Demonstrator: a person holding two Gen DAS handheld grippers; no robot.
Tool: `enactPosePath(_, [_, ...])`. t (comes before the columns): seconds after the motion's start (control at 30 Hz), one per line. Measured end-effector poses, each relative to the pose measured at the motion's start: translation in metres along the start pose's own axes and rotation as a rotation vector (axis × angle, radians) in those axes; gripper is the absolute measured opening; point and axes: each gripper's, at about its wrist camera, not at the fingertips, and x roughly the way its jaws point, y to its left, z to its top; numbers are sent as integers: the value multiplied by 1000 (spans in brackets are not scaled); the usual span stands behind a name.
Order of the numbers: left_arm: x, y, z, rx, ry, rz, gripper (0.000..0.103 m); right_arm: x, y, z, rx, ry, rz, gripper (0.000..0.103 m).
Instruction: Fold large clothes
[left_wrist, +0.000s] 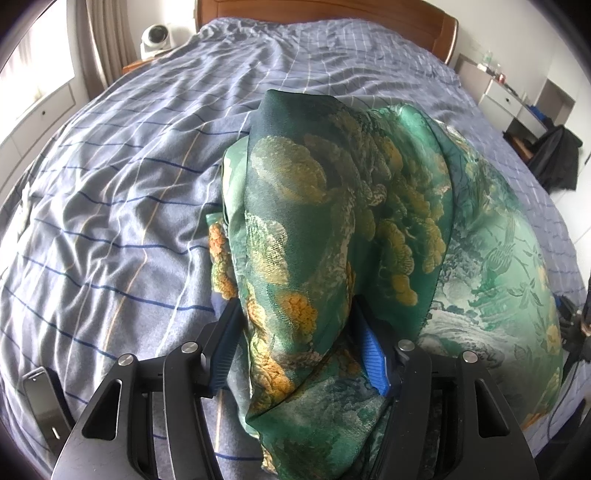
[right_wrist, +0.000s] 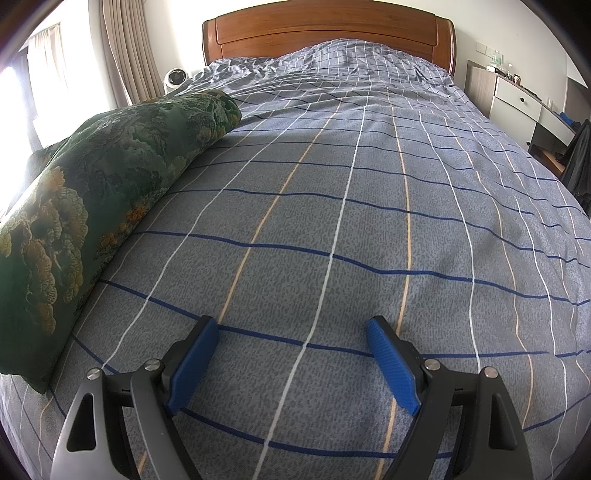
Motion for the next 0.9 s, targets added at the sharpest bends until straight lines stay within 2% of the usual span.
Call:
enactPosePath(0.17, [0,5,4,-20,23,-28,63,0,0,0,0,0,0,85])
enactPosePath(0.43, [-2,-1,5,9,22,2,64,0,0,0,0,0,1,85])
enactPosePath(0.9, [0,10,1,-52,26,-27,67,0,0,0,1,0,1,85])
